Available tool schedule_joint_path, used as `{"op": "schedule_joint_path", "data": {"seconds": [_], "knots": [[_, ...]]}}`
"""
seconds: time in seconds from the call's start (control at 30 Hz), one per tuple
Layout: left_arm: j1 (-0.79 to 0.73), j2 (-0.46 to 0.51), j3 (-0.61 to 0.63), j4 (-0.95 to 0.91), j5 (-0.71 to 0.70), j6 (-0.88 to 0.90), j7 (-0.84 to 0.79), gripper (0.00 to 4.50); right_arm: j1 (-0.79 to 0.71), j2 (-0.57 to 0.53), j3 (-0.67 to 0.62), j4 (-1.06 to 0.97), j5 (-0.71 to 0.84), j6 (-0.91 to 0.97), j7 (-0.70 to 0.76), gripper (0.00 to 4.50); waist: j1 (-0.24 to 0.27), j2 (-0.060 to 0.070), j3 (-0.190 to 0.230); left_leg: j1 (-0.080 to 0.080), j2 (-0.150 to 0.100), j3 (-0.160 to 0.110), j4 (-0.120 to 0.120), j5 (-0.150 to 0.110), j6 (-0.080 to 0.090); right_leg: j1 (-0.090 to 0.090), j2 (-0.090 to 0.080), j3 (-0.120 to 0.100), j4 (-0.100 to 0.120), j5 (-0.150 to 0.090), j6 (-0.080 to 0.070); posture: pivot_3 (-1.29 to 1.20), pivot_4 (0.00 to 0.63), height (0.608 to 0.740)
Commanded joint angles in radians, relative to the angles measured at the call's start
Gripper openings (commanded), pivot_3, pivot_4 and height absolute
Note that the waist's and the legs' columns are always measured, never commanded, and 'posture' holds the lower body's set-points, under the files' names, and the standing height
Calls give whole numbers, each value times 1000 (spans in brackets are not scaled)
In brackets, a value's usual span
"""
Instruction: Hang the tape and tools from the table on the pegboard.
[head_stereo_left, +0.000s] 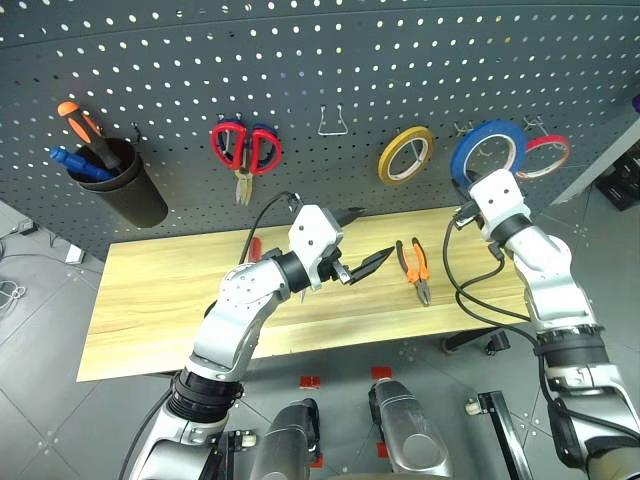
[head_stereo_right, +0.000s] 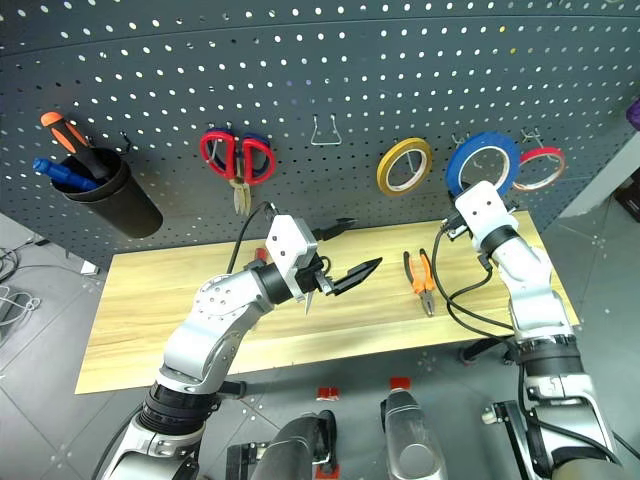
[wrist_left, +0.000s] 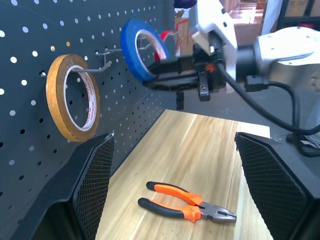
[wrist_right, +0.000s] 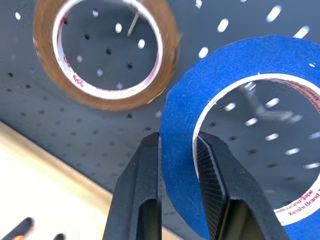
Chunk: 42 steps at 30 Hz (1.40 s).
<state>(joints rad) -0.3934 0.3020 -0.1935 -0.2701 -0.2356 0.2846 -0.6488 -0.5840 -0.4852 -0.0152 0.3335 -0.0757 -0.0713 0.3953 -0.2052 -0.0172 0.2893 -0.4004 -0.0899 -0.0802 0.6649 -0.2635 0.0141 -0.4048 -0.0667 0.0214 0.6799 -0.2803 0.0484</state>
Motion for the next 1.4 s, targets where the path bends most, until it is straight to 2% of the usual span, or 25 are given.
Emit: {"op": "schedule_joint_path", "data": {"seconds": [0.03,0.1,0.2,0.3,0.4,0.47,0.63,0.9,1.13,1.4], "knots": [[33,24,32,-26,1,0,10,4065,7,2,-6,-22,18,20,15,1647,-1,0,0,0,0,0,0,0,0,0,0,0,0,0,0,-350,244,740],[60,42,55,-29,-4,3,16,4065,56,8,-1,-65,19,75,21,2306,-1,0,0,0,0,0,0,0,0,0,0,0,0,0,0,-347,246,740],[146,115,88,-39,5,-13,-15,4065,170,45,6,-202,24,268,4,3374,2,0,0,0,1,0,0,0,0,0,1,1,1,0,0,-355,249,740],[209,184,110,-32,7,-36,-51,4065,211,87,6,-310,23,452,-28,4397,-1,0,0,0,4,1,0,0,0,-2,3,7,1,1,-1,-359,250,740],[283,311,159,55,39,-108,-123,4065,156,180,40,-355,-29,757,-134,4456,-8,0,0,1,7,6,0,-1,1,-4,6,12,1,3,-3,-360,251,740],[299,356,184,100,29,-130,-153,4065,105,226,56,-352,-35,914,-159,4456,-15,0,-1,1,12,8,-1,-1,1,-6,11,14,0,5,-5,-361,248,740],[267,385,211,156,11,-153,-191,4065,-4,297,43,-216,14,1053,-162,4456,-15,-1,-1,-2,12,9,-2,-1,0,-10,12,15,0,5,-6,-354,244,740],[235,371,196,155,12,-150,-212,4065,-101,349,25,-1,29,1037,-223,4456,-31,-1,-2,-3,13,12,-2,-1,0,-13,12,18,1,6,-5,-337,241,740],[221,354,178,149,10,-141,-227,4065,-144,408,14,139,57,940,-239,4456,-73,-1,-2,-6,13,13,-2,-1,0,-16,12,18,2,6,-5,-333,243,740],[203,340,165,160,14,-143,-231,4065,-217,412,40,305,39,828,-261,4456,-89,-1,-2,-6,13,14,-2,-1,0,-16,12,19,2,6,-5,-329,242,740]]}}
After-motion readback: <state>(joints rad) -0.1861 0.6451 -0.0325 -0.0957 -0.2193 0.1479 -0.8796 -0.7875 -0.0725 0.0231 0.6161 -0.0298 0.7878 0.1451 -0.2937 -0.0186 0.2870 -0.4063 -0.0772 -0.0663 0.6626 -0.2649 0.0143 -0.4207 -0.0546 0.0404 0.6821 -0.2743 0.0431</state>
